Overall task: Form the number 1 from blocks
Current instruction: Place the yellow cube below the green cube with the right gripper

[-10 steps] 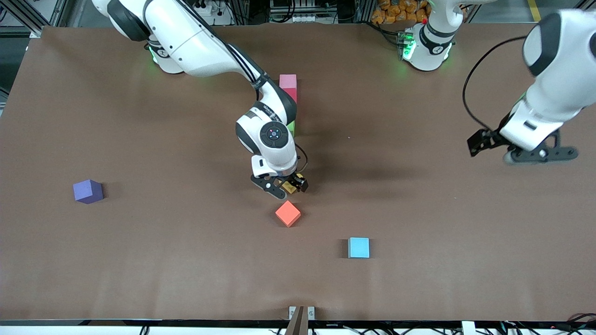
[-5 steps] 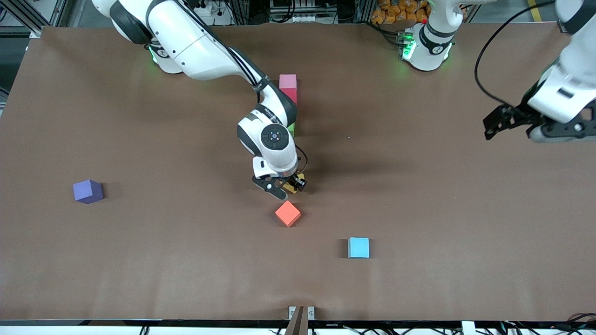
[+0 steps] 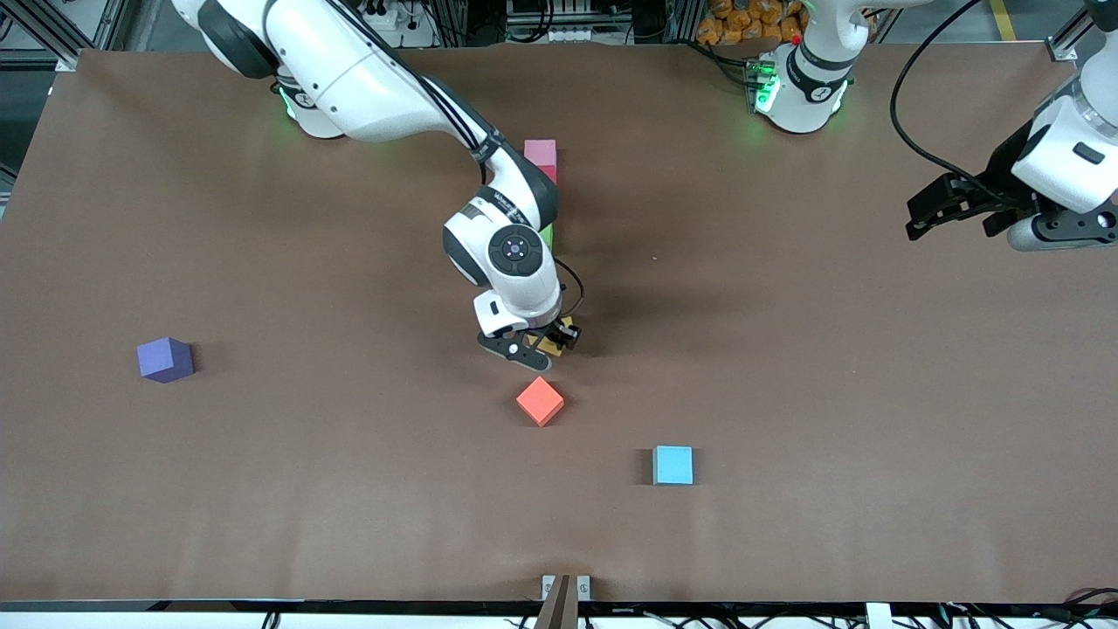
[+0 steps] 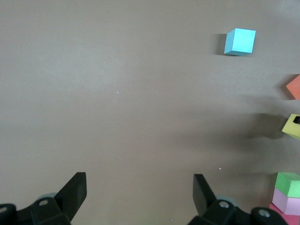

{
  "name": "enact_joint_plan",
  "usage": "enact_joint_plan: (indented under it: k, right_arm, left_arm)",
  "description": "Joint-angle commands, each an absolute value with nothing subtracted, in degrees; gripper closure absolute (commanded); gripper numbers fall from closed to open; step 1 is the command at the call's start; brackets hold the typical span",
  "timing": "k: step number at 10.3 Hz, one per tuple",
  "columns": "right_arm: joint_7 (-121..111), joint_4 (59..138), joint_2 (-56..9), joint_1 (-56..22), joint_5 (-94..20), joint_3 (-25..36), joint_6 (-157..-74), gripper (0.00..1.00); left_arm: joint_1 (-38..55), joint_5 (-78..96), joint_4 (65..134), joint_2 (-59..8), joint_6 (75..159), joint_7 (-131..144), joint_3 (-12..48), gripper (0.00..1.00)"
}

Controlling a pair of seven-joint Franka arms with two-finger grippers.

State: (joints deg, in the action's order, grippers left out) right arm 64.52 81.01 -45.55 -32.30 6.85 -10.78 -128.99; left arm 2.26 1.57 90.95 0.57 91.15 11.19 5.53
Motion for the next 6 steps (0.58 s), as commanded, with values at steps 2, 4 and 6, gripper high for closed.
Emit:
enact_joint_plan:
  k: [2,4,6]
  right_arm:
    - [49.4,93.9,-35.8,-27.6,6.6,-14.8,-128.6,1.00]
    - [46.8,99.2,-32.9,-26.7,6.5,-16.5,-128.7,1.00]
    - [47.5,105.2,-30.2,-26.4,6.5,-18.4,-129.9,1.00]
  left_arm:
    - [2.6,1.7,88.5,0.1,88.2,12.2,5.4,0.00]
    - [2.6,1.6,88.7,0.2,88.1,12.3,6.1,0.00]
    - [2.5,1.6,88.8,0.2,88.1,12.0,6.5,0.00]
